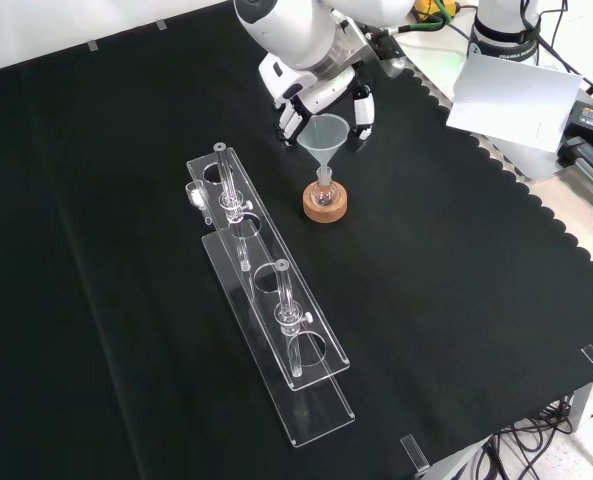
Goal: Place the funnel on the round-bottom flask.
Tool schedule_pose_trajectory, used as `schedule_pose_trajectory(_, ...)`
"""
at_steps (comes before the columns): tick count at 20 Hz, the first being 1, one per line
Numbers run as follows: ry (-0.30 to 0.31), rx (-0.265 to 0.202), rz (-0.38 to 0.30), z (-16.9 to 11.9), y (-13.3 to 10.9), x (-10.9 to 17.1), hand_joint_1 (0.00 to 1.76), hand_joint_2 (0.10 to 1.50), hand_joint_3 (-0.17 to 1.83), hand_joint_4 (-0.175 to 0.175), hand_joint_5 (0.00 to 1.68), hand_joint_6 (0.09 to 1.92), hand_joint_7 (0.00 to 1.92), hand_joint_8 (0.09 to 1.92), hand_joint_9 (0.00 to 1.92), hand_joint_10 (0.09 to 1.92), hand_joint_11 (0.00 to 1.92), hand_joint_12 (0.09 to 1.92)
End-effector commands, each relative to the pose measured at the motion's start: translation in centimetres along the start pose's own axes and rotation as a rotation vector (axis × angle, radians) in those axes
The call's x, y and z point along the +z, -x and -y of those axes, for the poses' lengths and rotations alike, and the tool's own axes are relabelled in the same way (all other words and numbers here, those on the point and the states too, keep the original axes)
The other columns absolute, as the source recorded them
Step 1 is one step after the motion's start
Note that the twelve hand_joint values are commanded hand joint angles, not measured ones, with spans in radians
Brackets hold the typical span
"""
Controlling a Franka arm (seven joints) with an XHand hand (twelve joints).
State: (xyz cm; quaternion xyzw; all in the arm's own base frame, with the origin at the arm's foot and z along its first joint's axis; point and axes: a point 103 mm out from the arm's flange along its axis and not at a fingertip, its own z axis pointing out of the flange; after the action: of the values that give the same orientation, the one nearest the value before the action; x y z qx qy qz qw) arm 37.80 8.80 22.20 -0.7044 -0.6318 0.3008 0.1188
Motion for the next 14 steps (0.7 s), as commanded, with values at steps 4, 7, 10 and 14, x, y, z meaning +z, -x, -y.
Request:
schedule_pose_trajectory(4, 0.003, -0.004, 0.004, -0.15, -0.14, 0.27, 0.81, 0.73, 0.69, -0.066, 0.56, 0.77, 0.62, 0.76, 0.94, 0.51, 0.63, 1.25)
schedule_pose_trajectory(7, -0.005, -0.008, 0.001, -0.22, -0.26, 0.46, 0.81, 0.73, 0.69, -0.067, 0.55, 0.77, 0.61, 0.76, 0.92, 0.5, 0.63, 1.25)
schedule_pose_trajectory(10, -0.012, -0.008, 0.003, -0.27, -0.43, 0.45, 0.8, 0.73, 0.7, -0.067, 0.52, 0.76, 0.58, 0.77, 0.89, 0.52, 0.62, 1.25)
schedule_pose_trajectory(14, -0.028, -0.008, 0.009, -0.35, -0.64, 0.41, 0.79, 0.72, 0.7, -0.066, 0.47, 0.72, 0.48, 0.79, 0.81, 0.56, 0.58, 1.27)
